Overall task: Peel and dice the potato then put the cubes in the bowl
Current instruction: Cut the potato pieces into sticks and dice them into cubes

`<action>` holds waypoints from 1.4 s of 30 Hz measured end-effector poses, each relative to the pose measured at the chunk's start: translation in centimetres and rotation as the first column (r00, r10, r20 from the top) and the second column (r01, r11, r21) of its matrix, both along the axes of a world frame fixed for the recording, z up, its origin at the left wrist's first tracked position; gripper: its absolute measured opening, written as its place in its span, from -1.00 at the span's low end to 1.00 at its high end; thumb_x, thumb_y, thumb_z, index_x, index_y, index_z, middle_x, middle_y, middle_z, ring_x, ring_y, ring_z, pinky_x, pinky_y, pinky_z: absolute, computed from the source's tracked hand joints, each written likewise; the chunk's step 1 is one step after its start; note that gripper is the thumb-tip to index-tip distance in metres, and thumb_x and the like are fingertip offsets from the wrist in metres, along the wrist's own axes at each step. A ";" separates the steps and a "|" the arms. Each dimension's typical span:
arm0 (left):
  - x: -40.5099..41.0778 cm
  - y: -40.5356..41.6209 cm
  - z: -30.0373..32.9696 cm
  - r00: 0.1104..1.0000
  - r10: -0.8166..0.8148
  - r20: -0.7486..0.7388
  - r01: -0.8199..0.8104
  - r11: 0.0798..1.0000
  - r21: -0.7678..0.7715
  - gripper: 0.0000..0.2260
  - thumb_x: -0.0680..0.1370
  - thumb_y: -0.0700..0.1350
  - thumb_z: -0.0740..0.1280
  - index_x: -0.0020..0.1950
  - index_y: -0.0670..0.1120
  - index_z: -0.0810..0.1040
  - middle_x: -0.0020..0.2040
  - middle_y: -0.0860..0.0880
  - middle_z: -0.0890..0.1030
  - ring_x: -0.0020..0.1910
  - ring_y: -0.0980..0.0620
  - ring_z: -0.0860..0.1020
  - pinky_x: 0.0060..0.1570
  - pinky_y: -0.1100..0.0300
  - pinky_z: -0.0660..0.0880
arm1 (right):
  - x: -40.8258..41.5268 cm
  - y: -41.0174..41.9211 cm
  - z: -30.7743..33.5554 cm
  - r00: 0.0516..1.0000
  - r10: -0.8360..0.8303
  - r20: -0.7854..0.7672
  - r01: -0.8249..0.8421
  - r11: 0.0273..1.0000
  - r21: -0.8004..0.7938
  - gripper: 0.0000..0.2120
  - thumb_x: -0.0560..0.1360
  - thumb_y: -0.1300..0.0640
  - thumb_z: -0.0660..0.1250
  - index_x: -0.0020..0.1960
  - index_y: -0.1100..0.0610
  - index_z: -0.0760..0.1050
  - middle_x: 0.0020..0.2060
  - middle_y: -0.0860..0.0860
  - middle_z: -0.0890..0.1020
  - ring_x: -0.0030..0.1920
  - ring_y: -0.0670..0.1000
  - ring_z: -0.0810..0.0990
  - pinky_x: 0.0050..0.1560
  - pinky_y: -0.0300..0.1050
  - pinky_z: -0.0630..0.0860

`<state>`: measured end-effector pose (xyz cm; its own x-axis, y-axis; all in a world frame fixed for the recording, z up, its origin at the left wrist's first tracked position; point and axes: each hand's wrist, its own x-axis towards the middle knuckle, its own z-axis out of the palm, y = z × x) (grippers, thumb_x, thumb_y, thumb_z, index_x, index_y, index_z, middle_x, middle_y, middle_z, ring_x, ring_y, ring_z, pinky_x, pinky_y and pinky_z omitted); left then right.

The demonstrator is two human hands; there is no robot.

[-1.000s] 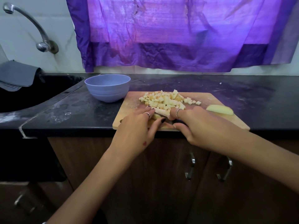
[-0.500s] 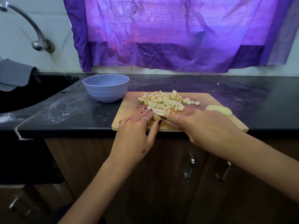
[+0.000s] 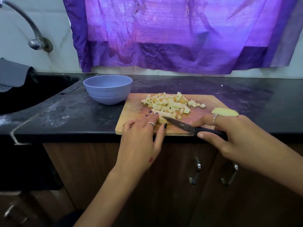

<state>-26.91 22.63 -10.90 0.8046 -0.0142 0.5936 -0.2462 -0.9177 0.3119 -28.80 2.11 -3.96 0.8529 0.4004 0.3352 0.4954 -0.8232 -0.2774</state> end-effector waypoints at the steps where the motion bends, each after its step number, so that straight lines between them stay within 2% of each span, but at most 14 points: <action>1: 0.0 0.0 -0.1 1.000 0.005 -0.004 -0.005 1.000 0.001 -0.59 0.62 0.11 0.12 0.40 -0.03 0.44 0.34 0.02 0.52 0.29 0.12 0.47 0.28 0.26 0.13 | 0.1 0.3 -0.1 1.000 0.005 0.004 -0.005 1.000 0.013 -0.76 0.52 -0.03 0.30 0.17 -0.23 0.51 -0.31 -0.29 0.44 -0.21 -0.31 0.46 -0.16 -0.40 0.41; 5: 0.0 -0.2 -0.1 1.000 0.012 -0.011 -0.012 1.000 0.001 -0.60 0.63 0.10 0.12 0.39 -0.03 0.45 0.33 0.01 0.53 0.29 0.12 0.47 0.26 0.25 0.12 | 0.7 1.5 -0.4 1.000 -0.011 -0.004 0.011 1.000 -0.007 -0.73 0.54 -0.03 0.28 0.23 -0.24 0.48 -0.34 -0.32 0.35 -0.30 -0.30 0.38 -0.17 -0.51 0.33; 8: 0.1 -0.3 -0.2 1.000 0.018 0.002 -0.018 1.000 0.011 -0.59 0.60 0.10 0.12 0.32 -0.07 0.52 0.27 -0.01 0.58 0.25 0.10 0.52 0.21 0.21 0.20 | 1.3 2.3 -0.3 1.000 0.002 -0.010 -0.002 1.000 -0.019 -0.73 0.56 -0.03 0.26 0.24 -0.25 0.46 -0.18 -0.24 0.53 -0.31 -0.29 0.36 -0.27 -0.47 0.32; 11: 0.2 -0.3 -0.3 1.000 0.019 0.013 -0.019 1.000 0.013 -0.58 0.58 0.10 0.11 0.29 -0.08 0.55 0.24 -0.03 0.60 0.22 0.08 0.55 0.19 0.17 0.25 | 2.1 2.9 -0.3 1.000 -0.003 -0.011 0.002 0.999 -0.045 -0.74 0.57 -0.03 0.24 0.25 -0.23 0.45 -0.07 -0.15 0.55 -0.26 -0.24 0.42 -0.28 -0.42 0.33; 14: 0.3 -0.3 -0.3 1.000 0.016 0.023 -0.017 0.999 0.027 -0.54 0.58 0.12 0.05 0.26 -0.09 0.57 0.22 -0.03 0.61 0.21 0.07 0.56 0.18 0.17 0.28 | 3.0 3.7 -0.4 1.000 -0.004 0.005 0.004 0.998 -0.069 -0.74 0.57 -0.03 0.24 0.25 -0.21 0.45 0.03 -0.06 0.60 -0.07 -0.09 0.54 -0.07 -0.13 0.52; 18: 0.3 -0.2 -0.5 0.998 0.012 0.058 -0.013 1.000 0.026 -0.57 0.57 0.09 0.08 0.21 -0.11 0.60 0.15 -0.05 0.65 0.15 0.06 0.59 0.14 0.19 0.27 | 3.8 4.7 -0.2 0.999 -0.016 -0.029 0.013 0.995 -0.099 -0.75 0.58 -0.03 0.24 0.25 -0.20 0.44 -0.07 -0.05 0.54 -0.11 -0.05 0.53 -0.21 -0.17 0.45; 24: 0.4 -0.2 -0.4 0.998 0.007 0.060 -0.009 1.000 0.023 -0.57 0.57 0.09 0.09 0.21 -0.11 0.59 0.17 -0.05 0.64 0.16 0.06 0.59 0.12 0.14 0.34 | 4.6 5.5 0.0 0.999 -0.013 -0.037 0.008 0.994 -0.109 -0.75 0.57 -0.03 0.25 0.24 -0.19 0.44 -0.02 -0.03 0.56 -0.04 -0.01 0.55 -0.08 -0.09 0.48; 26: 0.2 -0.1 -0.2 0.999 -0.003 0.039 0.002 1.000 0.016 -0.57 0.58 0.09 0.11 0.25 -0.11 0.57 0.19 -0.05 0.63 0.19 0.06 0.57 0.14 0.16 0.30 | 4.1 5.3 -0.1 1.000 -0.001 -0.001 0.001 0.986 -0.168 -0.73 0.59 -0.03 0.20 0.28 -0.21 0.39 0.03 -0.03 0.56 0.00 0.00 0.55 -0.13 -0.12 0.45; 29: 0.0 -0.1 0.2 1.000 -0.014 0.023 0.014 1.000 -0.006 -0.63 0.60 0.05 0.19 0.30 -0.10 0.54 0.25 -0.04 0.59 0.24 0.07 0.53 0.20 0.19 0.26 | 3.4 4.7 -0.4 0.985 -0.009 0.175 0.067 0.941 -0.331 -0.65 0.62 0.00 0.15 0.37 -0.25 0.26 0.11 -0.01 0.55 0.08 0.04 0.54 -0.16 -0.11 0.38; 31: 0.0 0.1 0.8 1.000 -0.022 0.016 0.022 1.000 -0.011 -0.65 0.61 0.05 0.20 0.29 -0.08 0.55 0.23 -0.03 0.60 0.21 0.05 0.55 0.22 0.16 0.32 | 3.4 4.0 -0.8 0.970 -0.037 0.241 0.120 0.932 -0.341 -0.60 0.61 0.03 0.17 0.39 -0.27 0.23 0.15 -0.05 0.55 0.09 0.04 0.53 -0.16 -0.12 0.40; 35: 1.3 1.6 3.4 0.990 -0.071 -0.122 0.077 0.996 0.040 -0.76 0.62 -0.02 0.22 0.21 0.01 0.60 0.00 0.04 0.63 0.06 0.00 0.57 -0.02 0.24 0.39 | 3.8 1.7 -0.7 0.989 -0.122 0.079 0.136 0.970 -0.201 -0.70 0.59 -0.04 0.19 0.28 -0.31 0.35 0.24 -0.10 0.50 0.12 0.00 0.52 0.03 -0.05 0.52; 37: 2.3 2.4 5.0 0.962 -0.124 -0.243 0.145 0.987 0.071 -0.76 0.60 -0.06 0.26 0.24 0.04 0.59 0.17 0.02 0.61 0.16 0.03 0.54 0.12 0.25 0.40 | 3.8 0.6 0.1 0.994 -0.108 -0.021 0.105 0.987 -0.125 -0.73 0.57 -0.02 0.26 0.22 -0.29 0.44 0.28 -0.16 0.42 0.13 -0.08 0.47 0.08 -0.15 0.44; 40: 3.1 2.8 6.4 0.907 -0.179 -0.381 0.217 0.974 0.059 -0.78 0.57 -0.07 0.33 0.21 0.04 0.61 0.28 0.01 0.56 0.24 0.05 0.50 0.25 0.24 0.36 | 3.6 -1.0 1.5 0.995 -0.020 -0.102 0.012 0.997 -0.078 -0.75 0.55 0.07 0.31 0.17 -0.22 0.50 0.01 -0.41 0.36 -0.12 -0.32 0.32 -0.12 -0.45 0.26; 42: 3.3 3.1 6.2 0.914 -0.203 -0.350 0.220 0.975 0.010 -0.80 0.54 -0.05 0.38 0.15 0.03 0.64 0.21 0.01 0.60 0.16 0.07 0.53 0.20 0.23 0.41 | 3.4 -1.9 2.2 0.979 -0.014 -0.203 0.001 0.998 -0.064 -0.75 0.55 0.05 0.31 0.15 -0.26 0.48 -0.20 -0.39 0.37 -0.30 -0.33 0.41 -0.25 -0.45 0.32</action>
<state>-23.63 25.68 -4.75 0.9342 -0.2282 0.2742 -0.3214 -0.8719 0.3695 -25.41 0.22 -1.75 0.9036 0.4086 0.1289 0.4279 -0.8458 -0.3186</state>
